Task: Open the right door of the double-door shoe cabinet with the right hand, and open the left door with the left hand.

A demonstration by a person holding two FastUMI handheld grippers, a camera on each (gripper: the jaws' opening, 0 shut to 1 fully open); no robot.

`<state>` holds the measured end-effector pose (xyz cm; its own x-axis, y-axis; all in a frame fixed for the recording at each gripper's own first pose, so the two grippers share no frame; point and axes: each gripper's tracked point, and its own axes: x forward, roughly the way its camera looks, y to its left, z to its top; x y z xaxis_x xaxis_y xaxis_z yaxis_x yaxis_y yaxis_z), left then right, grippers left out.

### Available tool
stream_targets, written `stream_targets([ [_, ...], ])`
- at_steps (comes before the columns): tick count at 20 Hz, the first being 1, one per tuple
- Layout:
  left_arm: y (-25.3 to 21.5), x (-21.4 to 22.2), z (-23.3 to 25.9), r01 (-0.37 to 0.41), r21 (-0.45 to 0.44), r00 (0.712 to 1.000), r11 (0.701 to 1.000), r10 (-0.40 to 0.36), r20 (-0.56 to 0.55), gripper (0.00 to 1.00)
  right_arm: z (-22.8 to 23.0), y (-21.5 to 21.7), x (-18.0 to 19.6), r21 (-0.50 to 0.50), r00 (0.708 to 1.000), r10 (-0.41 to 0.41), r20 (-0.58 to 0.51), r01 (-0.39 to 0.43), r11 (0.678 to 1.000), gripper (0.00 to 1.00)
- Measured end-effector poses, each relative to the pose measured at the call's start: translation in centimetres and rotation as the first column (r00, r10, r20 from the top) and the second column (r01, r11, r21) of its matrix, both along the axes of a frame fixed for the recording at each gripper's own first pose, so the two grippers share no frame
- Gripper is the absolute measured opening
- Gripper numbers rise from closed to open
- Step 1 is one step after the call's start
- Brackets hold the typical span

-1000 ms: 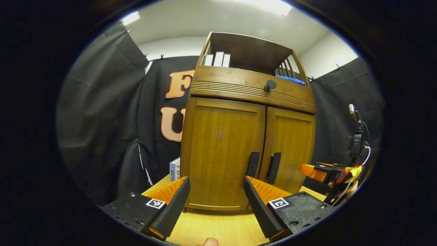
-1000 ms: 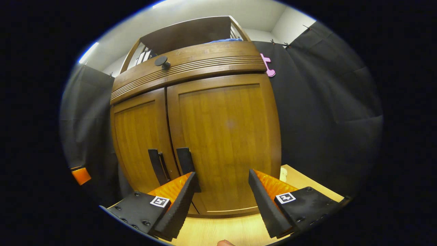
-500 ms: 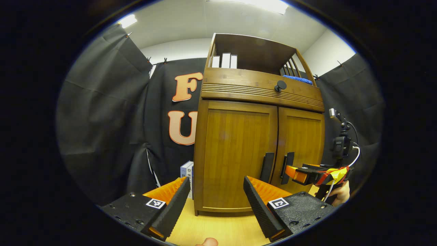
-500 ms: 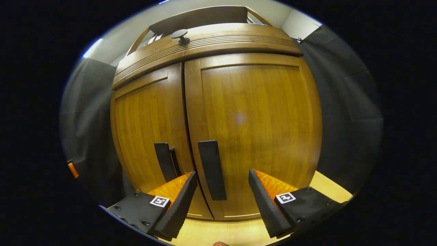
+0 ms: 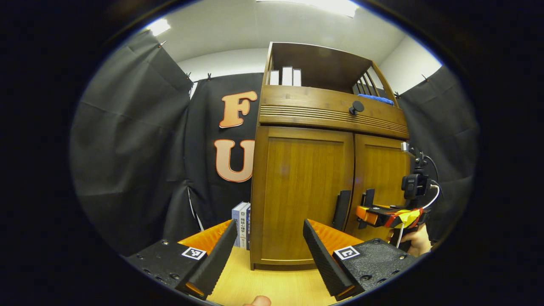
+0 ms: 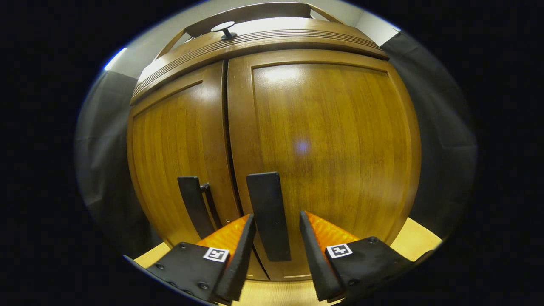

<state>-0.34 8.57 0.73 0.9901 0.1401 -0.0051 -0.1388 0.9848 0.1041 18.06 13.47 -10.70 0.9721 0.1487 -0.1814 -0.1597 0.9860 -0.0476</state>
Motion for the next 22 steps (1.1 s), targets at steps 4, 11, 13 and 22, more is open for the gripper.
stream_targets([
  [4,0.3,-0.3,-0.2,-0.005,-0.007,1.000,1.000,0.005,-0.005,0.92,-0.4,0.0,0.5,0.004,1.000,-0.003,-0.004,0.003,1.000,0.50],
  [11,0.8,-1.1,-0.2,-0.034,-0.020,0.999,0.999,0.034,-0.009,0.92,-0.5,0.0,-0.2,-0.022,1.000,0.002,-0.016,-0.002,1.000,0.34],
  [13,1.1,-1.5,-0.2,-0.044,-0.030,0.999,0.999,0.044,-0.008,0.92,0.3,0.0,-0.4,-0.031,1.000,0.006,-0.018,-0.007,1.000,0.31],
  [22,1.5,-3.0,-0.3,-0.064,-0.051,0.998,0.997,0.063,-0.017,0.92,1.2,-0.2,-0.4,-0.067,1.000,0.026,0.005,-0.026,0.997,0.31],
])
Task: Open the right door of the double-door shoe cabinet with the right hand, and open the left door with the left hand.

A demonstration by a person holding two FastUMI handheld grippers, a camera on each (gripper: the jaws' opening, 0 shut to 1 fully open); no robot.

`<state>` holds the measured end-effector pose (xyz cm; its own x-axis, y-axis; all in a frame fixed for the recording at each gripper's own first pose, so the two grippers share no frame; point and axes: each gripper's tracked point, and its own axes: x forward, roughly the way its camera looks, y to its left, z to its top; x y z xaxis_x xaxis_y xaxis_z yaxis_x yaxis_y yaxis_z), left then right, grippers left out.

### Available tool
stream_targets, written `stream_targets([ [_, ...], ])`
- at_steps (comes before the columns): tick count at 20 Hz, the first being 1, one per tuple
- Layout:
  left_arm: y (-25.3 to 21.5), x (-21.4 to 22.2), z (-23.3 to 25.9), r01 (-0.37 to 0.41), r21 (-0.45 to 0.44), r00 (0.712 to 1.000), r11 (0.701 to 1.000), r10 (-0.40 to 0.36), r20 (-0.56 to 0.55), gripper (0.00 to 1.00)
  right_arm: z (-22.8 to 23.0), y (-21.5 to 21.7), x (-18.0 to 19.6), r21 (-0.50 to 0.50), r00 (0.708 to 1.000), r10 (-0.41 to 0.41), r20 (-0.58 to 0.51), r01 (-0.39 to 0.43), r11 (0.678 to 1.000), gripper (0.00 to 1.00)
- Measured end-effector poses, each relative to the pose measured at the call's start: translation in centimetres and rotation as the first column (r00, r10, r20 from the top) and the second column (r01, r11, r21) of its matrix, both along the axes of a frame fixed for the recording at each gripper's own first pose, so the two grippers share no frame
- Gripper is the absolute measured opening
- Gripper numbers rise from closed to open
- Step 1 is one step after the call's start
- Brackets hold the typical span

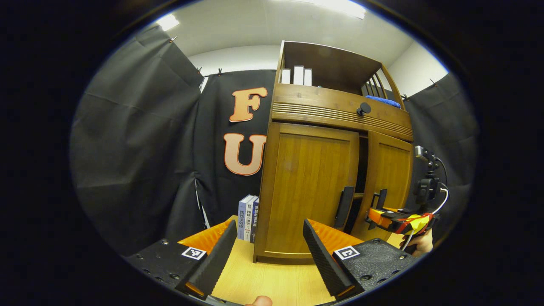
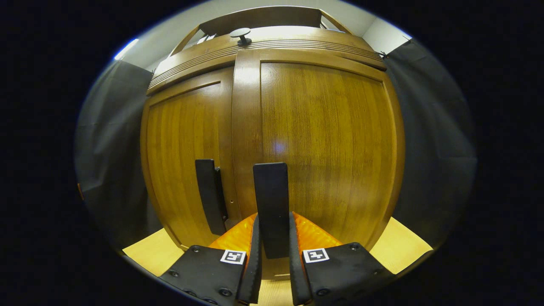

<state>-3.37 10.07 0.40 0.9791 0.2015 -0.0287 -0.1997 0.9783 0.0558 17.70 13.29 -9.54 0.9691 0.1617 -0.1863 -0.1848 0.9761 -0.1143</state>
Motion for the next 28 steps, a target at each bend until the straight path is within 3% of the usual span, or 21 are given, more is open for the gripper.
stream_targets([
  [3,-0.1,-0.4,0.0,-0.002,-0.011,1.000,1.000,0.002,-0.001,0.92,-0.2,0.4,0.2,0.011,1.000,0.012,-0.002,-0.012,1.000,0.40],
  [4,-0.3,-0.6,0.0,0.000,-0.015,1.000,1.000,0.000,-0.001,0.94,-0.1,0.4,0.1,0.013,1.000,0.014,-0.004,-0.014,1.000,0.36],
  [7,-0.6,-1.1,0.2,0.005,-0.011,1.000,1.000,-0.005,0.001,0.94,0.6,0.4,-0.1,0.024,1.000,0.023,-0.005,-0.023,0.999,0.40],
  [9,-0.8,-1.4,0.1,0.004,-0.009,1.000,1.000,-0.004,-0.001,0.94,1.4,0.2,-0.9,0.030,1.000,0.026,0.000,-0.026,0.999,0.31],
  [13,-1.1,-1.9,0.0,0.007,-0.019,1.000,1.000,-0.007,-0.006,0.94,2.5,-0.1,-1.6,0.030,1.000,0.030,0.003,-0.030,0.999,0.40],
  [14,-1.2,-1.9,-0.1,0.009,-0.020,1.000,1.000,-0.009,-0.005,0.94,2.5,-0.4,-1.8,0.029,0.999,0.033,0.005,-0.033,0.999,0.40],
  [15,-1.3,-1.9,0.0,0.011,-0.022,1.000,1.000,-0.011,-0.005,0.94,2.8,-0.8,-2.3,0.028,0.999,0.034,0.009,-0.034,0.999,0.31],
  [18,-2.0,-1.8,-0.3,0.024,-0.027,1.000,0.999,-0.024,-0.005,0.92,3.5,-2.2,-3.7,0.026,0.999,0.030,0.015,-0.030,0.999,0.40],
  [23,-3.5,-1.8,-0.9,0.058,-0.037,0.998,0.998,-0.059,-0.022,0.92,4.3,-4.4,-5.4,0.027,1.000,0.016,0.021,-0.016,0.999,0.35],
  [25,-3.7,-1.8,-0.7,0.061,-0.032,0.998,0.998,-0.062,-0.018,0.92,4.5,-5.5,-6.0,0.021,1.000,0.000,0.028,-0.001,1.000,0.35],
  [26,-3.9,-1.9,-0.7,0.064,-0.031,0.998,0.997,-0.065,-0.016,0.95,4.6,-6.1,-6.5,0.018,0.999,-0.009,0.031,0.009,1.000,0.40],
  [27,-4.2,-2.1,-0.8,0.069,-0.032,0.998,0.997,-0.069,-0.014,0.92,4.8,-6.8,-6.8,0.015,0.999,-0.020,0.035,0.019,1.000,0.35],
  [28,-4.4,-2.1,-0.8,0.073,-0.034,0.997,0.997,-0.073,-0.012,0.94,5.1,-7.4,-7.0,0.011,0.999,-0.032,0.037,0.031,0.999,0.40],
])
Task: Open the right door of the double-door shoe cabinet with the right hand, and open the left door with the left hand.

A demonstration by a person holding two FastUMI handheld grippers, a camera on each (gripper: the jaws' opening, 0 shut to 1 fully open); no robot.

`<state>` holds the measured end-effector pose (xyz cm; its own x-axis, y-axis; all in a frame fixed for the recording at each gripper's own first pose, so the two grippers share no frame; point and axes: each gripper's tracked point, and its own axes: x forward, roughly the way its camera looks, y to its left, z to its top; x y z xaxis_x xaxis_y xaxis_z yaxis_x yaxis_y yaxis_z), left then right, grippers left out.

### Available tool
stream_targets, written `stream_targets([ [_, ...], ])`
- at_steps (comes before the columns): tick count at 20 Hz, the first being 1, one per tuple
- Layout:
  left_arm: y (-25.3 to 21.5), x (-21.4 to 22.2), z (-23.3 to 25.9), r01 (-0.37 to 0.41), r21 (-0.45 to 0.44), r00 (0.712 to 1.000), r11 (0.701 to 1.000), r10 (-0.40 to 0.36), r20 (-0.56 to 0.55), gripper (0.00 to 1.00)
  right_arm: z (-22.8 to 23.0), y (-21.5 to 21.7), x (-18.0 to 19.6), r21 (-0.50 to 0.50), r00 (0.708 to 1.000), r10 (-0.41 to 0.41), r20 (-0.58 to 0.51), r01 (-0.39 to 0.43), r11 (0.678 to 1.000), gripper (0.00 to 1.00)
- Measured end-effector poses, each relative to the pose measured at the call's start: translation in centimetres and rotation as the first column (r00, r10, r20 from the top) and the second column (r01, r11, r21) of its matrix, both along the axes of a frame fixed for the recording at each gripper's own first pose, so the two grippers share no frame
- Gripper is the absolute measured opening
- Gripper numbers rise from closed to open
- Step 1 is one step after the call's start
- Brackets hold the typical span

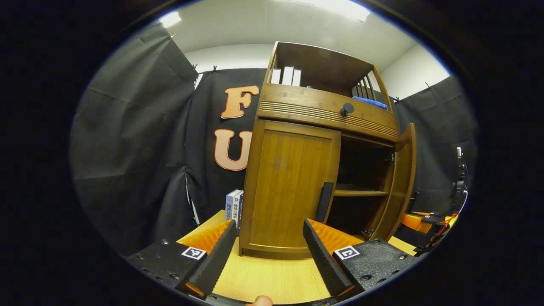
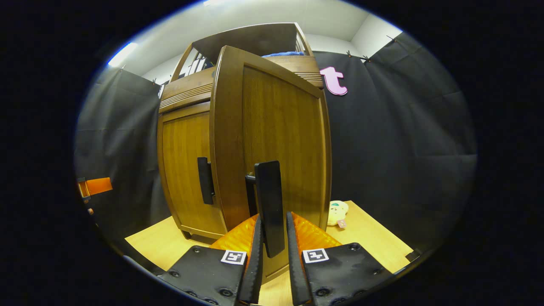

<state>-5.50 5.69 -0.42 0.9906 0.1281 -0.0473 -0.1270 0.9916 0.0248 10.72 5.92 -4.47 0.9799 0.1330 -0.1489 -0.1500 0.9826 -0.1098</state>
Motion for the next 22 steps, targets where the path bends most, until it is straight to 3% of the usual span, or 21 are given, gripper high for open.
stream_targets([
  [2,-0.3,0.0,-0.1,0.005,-0.007,1.000,1.000,-0.005,0.003,0.94,0.4,-1.1,-0.4,-0.006,1.000,-0.024,0.006,0.024,1.000,0.35],
  [3,-0.3,0.1,-0.2,0.007,-0.012,1.000,1.000,-0.007,0.001,0.94,0.5,-1.8,-0.8,-0.009,0.999,-0.036,0.009,0.036,0.999,0.40],
  [5,-0.6,0.2,-0.6,0.010,-0.019,1.000,1.000,-0.010,-0.007,0.92,0.7,-3.3,-1.1,-0.011,0.998,-0.058,0.016,0.059,0.998,0.35],
  [6,-0.6,0.4,-0.8,0.011,-0.020,1.000,1.000,-0.011,-0.011,0.92,0.8,-4.0,-1.2,-0.011,0.997,-0.070,0.018,0.070,0.997,0.40],
  [9,-1.1,0.6,-1.2,0.016,-0.023,1.000,1.000,-0.017,-0.019,0.95,0.5,-6.2,-1.3,-0.001,0.994,-0.106,0.002,0.106,0.994,0.30],
  [10,-1.3,0.8,-1.3,0.020,-0.023,1.000,1.000,-0.020,-0.021,0.95,0.3,-7.0,-1.7,0.011,0.993,-0.121,-0.012,0.121,0.993,0.39],
  [11,-1.4,0.9,-1.5,0.022,-0.021,1.000,1.000,-0.022,-0.022,0.95,0.3,-8.1,0.4,0.041,0.988,-0.154,0.017,0.153,0.987,0.25],
  [12,-1.5,1.0,-1.6,0.023,-0.020,0.999,1.000,-0.023,-0.025,0.95,1.3,-9.3,-1.1,0.041,0.985,-0.173,0.021,0.172,0.984,0.10],
  [13,-1.8,1.2,-1.7,0.026,-0.021,0.999,0.999,-0.026,-0.027,0.95,1.5,-10.2,-1.3,0.042,0.982,-0.187,0.025,0.186,0.982,0.08],
  [14,-2.0,1.4,-1.9,0.030,-0.022,0.999,0.999,-0.030,-0.030,0.95,1.7,-10.8,-1.6,0.041,0.982,-0.186,0.025,0.185,0.982,0.13],
  [15,-2.2,1.6,-1.9,0.033,-0.023,0.999,0.999,-0.034,-0.031,0.95,1.4,-11.1,-1.4,0.047,0.986,-0.169,0.012,0.168,0.985,0.00],
  [16,-2.4,1.7,-2.0,0.033,-0.022,0.999,0.999,-0.034,-0.032,0.95,1.6,-11.3,-1.4,0.046,0.987,-0.160,0.013,0.160,0.986,0.08],
  [18,-2.8,2.2,-2.3,0.034,-0.021,0.999,0.999,-0.035,-0.038,0.95,1.6,-11.7,-1.3,0.019,0.989,-0.149,0.008,0.149,0.989,0.09],
  [19,-3.0,2.3,-2.4,0.036,-0.020,0.998,0.999,-0.037,-0.041,0.95,1.6,-11.8,-1.3,0.006,0.989,-0.145,0.010,0.145,0.989,0.00],
  [20,-3.1,2.5,-2.6,0.037,-0.018,0.998,0.999,-0.038,-0.044,0.92,1.6,-11.9,-1.4,-0.003,0.990,-0.141,0.013,0.141,0.990,0.08],
  [22,-3.4,3.0,-2.9,0.036,-0.011,0.998,0.999,-0.037,-0.054,0.92,1.7,-12.1,-1.3,-0.012,0.991,-0.135,0.018,0.135,0.991,0.08],
])
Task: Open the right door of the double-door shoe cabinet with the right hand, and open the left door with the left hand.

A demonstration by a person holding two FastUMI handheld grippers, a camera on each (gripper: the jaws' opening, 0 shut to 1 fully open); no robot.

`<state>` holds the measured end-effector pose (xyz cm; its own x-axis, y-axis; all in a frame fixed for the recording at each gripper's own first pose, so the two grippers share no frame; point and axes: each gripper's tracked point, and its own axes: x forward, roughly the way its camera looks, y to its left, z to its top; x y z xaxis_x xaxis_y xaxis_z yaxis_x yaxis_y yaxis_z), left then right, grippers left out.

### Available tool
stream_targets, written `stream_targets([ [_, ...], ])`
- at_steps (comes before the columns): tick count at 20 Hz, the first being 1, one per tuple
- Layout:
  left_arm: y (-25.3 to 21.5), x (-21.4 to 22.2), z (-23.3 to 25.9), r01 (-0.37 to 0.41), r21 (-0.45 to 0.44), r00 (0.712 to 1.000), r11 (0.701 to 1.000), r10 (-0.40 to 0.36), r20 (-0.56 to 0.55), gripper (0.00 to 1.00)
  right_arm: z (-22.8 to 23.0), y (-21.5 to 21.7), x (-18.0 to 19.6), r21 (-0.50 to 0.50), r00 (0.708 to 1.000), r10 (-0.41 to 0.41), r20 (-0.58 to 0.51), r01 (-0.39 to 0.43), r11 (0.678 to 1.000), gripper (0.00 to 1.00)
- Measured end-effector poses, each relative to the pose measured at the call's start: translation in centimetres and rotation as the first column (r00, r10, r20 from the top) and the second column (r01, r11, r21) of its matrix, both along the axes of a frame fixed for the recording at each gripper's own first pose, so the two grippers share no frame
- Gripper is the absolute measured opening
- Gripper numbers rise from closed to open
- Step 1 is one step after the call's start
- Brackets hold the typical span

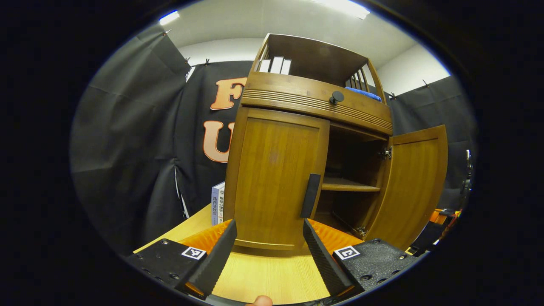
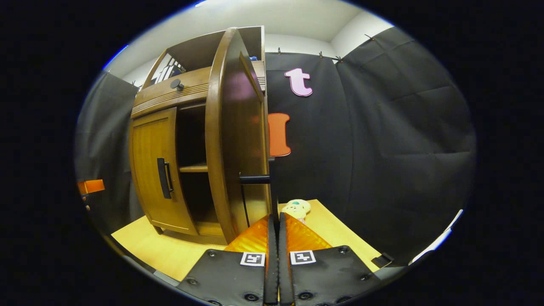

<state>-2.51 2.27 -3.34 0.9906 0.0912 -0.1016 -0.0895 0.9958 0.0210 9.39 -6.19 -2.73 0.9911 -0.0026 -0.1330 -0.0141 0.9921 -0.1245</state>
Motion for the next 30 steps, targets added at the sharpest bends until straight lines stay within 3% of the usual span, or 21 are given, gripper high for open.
stream_targets([
  [1,-0.2,0.2,-0.1,0.000,0.004,1.000,1.000,0.000,-0.003,0.92,0.1,-0.3,-0.1,0.001,1.000,0.003,0.001,-0.003,1.000,0.08],
  [2,-0.4,0.4,-0.2,0.001,0.007,1.000,1.000,-0.001,-0.006,0.95,0.2,-0.8,-0.2,0.003,1.000,0.005,0.003,-0.005,1.000,0.00],
  [3,-0.7,0.6,-0.3,0.003,0.011,1.000,1.000,-0.003,-0.007,0.92,0.3,-1.4,-0.4,0.002,1.000,0.004,0.004,-0.004,1.000,0.08],
  [9,-3.0,2.6,-1.2,0.028,0.024,0.999,0.999,-0.028,-0.023,0.92,1.1,-6.2,-2.0,-0.034,0.995,-0.090,0.046,0.092,0.995,0.08],
  [17,-6.4,6.7,-2.0,0.075,0.050,0.997,0.996,-0.074,-0.025,0.92,2.4,-6.3,-4.0,0.003,0.996,-0.069,0.061,0.069,0.998,0.08],
  [18,-6.6,7.4,-2.2,0.075,0.048,0.997,0.996,-0.074,-0.024,0.92,2.6,-6.3,-4.0,0.003,0.995,-0.072,0.068,0.072,0.997,0.00],
  [22,-7.8,10.4,-2.8,0.088,0.051,0.996,0.995,-0.086,-0.033,0.92,3.6,-6.7,-4.7,0.011,0.991,-0.094,0.093,0.094,0.996,0.11],
  [23,-7.9,11.0,-3.0,0.092,0.051,0.995,0.994,-0.090,-0.038,0.95,3.7,-7.0,-4.8,0.014,0.989,-0.106,0.100,0.105,0.994,0.21],
  [24,-8.1,11.8,-3.2,0.097,0.051,0.995,0.994,-0.095,-0.040,0.92,4.0,-7.3,-4.8,0.015,0.987,-0.116,0.108,0.115,0.993,0.17],
  [25,-8.4,12.5,-3.5,0.103,0.051,0.994,0.993,-0.101,-0.042,0.92,4.2,-7.7,-4.9,0.017,0.985,-0.128,0.115,0.127,0.992,0.21],
  [26,-8.8,13.4,-3.7,0.110,0.050,0.993,0.993,-0.108,-0.043,0.92,4.3,-8.1,-4.9,0.018,0.983,-0.140,0.119,0.139,0.990,0.18],
  [30,-8.9,16.3,-4.2,0.103,0.068,0.994,0.992,-0.101,-0.039,0.92,4.2,-9.1,-5.0,0.014,0.980,-0.166,0.109,0.165,0.986,0.35],
])
